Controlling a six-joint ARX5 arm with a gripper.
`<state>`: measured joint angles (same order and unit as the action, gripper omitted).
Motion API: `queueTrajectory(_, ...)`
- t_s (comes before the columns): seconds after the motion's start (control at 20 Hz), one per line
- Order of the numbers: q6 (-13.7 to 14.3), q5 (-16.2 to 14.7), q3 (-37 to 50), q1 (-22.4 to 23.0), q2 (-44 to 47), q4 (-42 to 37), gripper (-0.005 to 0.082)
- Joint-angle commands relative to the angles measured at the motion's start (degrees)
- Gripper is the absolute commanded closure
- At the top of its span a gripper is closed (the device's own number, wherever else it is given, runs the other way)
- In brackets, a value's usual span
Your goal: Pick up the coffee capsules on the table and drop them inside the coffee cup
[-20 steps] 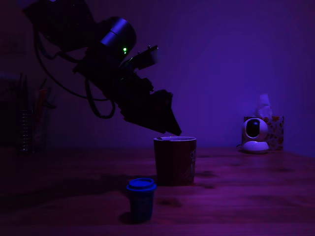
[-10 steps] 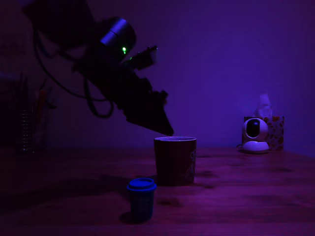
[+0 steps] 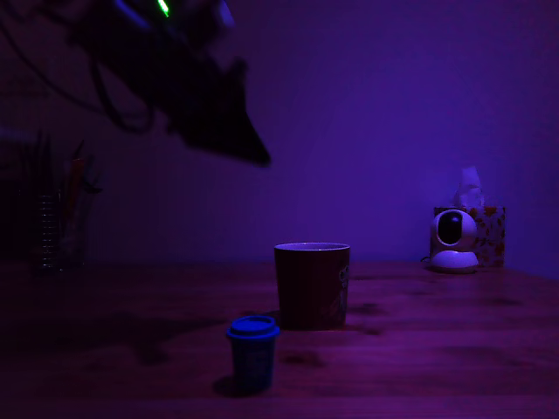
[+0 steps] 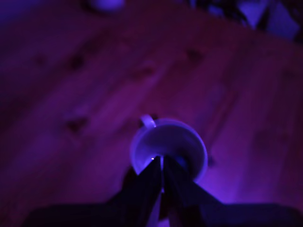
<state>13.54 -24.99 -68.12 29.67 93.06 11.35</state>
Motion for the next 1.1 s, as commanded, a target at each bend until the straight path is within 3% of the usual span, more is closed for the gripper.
queueTrajectory(0.0, -0.7, -0.2, 4.6, 0.0, -3.7, -1.1, 0.0790)
queueTrajectory(0.15, -3.5, 0.1, 11.3, -0.5, -9.8, -6.6, 0.0790)
queueTrajectory(0.4, -8.1, 3.4, 23.4, -0.7, -22.0, -14.3, 0.0790)
queueTrajectory(0.65, -9.2, 6.5, 32.3, -0.9, -32.4, -16.2, 0.0790)
queueTrajectory(1.05, -12.5, 10.8, 39.5, -1.3, -47.1, -15.5, 0.0790)
